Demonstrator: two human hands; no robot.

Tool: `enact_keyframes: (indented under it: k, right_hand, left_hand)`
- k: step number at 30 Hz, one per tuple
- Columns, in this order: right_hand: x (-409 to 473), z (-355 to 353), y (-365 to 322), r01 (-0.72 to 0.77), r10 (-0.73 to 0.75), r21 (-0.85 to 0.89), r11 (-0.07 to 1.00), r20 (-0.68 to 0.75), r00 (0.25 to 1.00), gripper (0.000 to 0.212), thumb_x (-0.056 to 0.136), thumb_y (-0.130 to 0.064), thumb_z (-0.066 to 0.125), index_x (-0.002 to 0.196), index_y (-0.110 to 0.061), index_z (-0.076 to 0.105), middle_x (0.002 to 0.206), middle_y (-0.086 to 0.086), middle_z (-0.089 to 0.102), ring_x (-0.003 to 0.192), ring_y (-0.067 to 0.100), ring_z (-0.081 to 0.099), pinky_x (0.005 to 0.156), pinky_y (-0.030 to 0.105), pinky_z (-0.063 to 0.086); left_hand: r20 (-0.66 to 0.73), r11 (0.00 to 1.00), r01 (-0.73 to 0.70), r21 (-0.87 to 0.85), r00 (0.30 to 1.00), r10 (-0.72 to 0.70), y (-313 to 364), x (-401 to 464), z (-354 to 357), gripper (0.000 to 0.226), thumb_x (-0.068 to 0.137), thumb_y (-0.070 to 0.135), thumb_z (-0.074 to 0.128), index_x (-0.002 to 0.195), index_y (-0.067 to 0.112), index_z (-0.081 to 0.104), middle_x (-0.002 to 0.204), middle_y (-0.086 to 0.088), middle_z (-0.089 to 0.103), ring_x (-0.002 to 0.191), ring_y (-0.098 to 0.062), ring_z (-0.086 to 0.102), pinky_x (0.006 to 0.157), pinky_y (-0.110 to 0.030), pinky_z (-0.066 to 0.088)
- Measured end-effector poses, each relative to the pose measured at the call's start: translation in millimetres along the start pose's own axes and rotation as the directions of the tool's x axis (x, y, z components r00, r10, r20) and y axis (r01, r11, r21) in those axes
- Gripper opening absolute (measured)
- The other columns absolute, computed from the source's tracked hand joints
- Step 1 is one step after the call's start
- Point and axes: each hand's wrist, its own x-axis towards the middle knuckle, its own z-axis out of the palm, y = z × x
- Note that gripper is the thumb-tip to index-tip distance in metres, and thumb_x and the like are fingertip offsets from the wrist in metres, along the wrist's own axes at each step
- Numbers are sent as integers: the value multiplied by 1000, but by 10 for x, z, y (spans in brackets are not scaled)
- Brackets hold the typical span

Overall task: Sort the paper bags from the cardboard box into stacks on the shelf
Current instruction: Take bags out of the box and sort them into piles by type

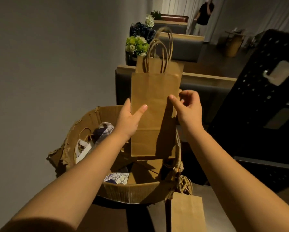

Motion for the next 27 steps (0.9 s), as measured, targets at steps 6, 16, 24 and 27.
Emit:
enact_keyframes:
  k: [6, 16, 24, 27]
  right_hand:
    - [-58, -487, -208, -77, 52, 154, 985, 161, 986, 53, 83, -35, 73, 127, -29, 45, 119, -7, 60, 106, 10, 62, 85, 27, 52]
    - [-635, -1528, 43, -12, -1, 148, 989, 89, 996, 43, 81, -21, 72, 117, -32, 51, 119, -1, 63, 108, 13, 64, 88, 32, 56]
    - [-1245, -2420, 692, -189, 185, 41, 981, 86, 979, 41, 80, -14, 69, 117, -23, 55, 110, -6, 68, 105, 10, 66, 84, 25, 55]
    - [-1400, -2688, 986, -263, 267, -75, 962, 37, 963, 37, 82, -14, 72, 115, -23, 57, 112, -4, 68, 106, 13, 65, 91, 32, 53]
  left_hand:
    - [73, 999, 23, -37, 997, -20, 272, -70, 568, 78, 96, 33, 56, 154, 20, 7, 157, -2, 27, 143, -15, 29, 115, -35, 28]
    - [117, 998, 62, -6, 991, -61, 117, -667, 1447, 69, 81, 38, 61, 138, 5, 39, 135, -10, 54, 128, -22, 49, 108, -46, 39]
    - [419, 974, 161, 158, 883, -213, -408, -1297, 2121, 20, 96, 22, 56, 113, 22, 44, 113, 2, 56, 111, -18, 56, 86, -26, 44]
    - [491, 959, 144, 246, 834, -251, -609, -1465, 2295, 10, 97, 24, 57, 104, 28, 51, 100, 11, 59, 95, -8, 58, 74, -16, 46]
